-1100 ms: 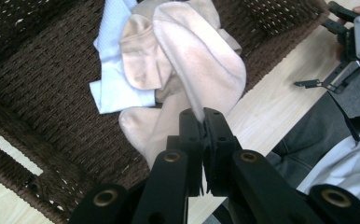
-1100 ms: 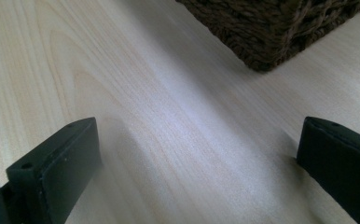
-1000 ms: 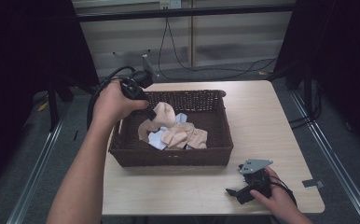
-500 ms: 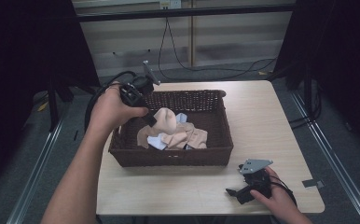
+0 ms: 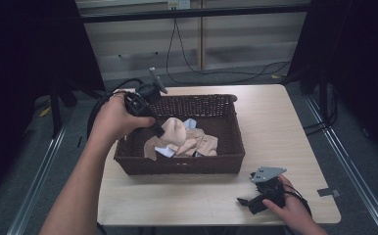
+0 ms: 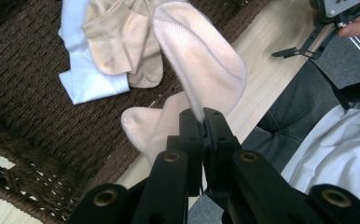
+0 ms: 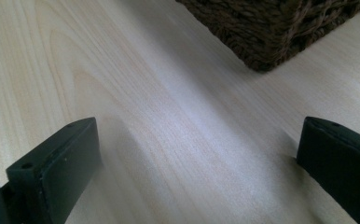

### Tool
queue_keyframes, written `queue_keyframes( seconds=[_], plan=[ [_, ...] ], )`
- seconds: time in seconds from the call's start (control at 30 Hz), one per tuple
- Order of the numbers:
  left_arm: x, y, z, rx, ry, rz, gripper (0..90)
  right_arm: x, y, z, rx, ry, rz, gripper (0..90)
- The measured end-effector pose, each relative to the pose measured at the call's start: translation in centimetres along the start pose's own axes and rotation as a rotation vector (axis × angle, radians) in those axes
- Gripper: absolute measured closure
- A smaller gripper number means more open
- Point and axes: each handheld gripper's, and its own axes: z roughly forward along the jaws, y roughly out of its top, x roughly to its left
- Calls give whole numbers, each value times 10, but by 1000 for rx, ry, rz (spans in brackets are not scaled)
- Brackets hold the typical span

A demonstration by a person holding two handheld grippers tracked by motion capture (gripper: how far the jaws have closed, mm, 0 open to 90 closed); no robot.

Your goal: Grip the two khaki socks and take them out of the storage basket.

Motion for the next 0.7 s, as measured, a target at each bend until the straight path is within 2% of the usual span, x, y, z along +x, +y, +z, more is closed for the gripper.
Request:
queue_keyframes(
  seconds=[0.37, 0.7],
  plan=[
    [-5, -5, 5, 11, -16, 11, 873, 0, 0, 1, -6, -4, 1, 0],
    [-18, -11, 6, 3, -21, 34, 872, 0, 0, 1, -6, -4, 1, 0]
  ],
)
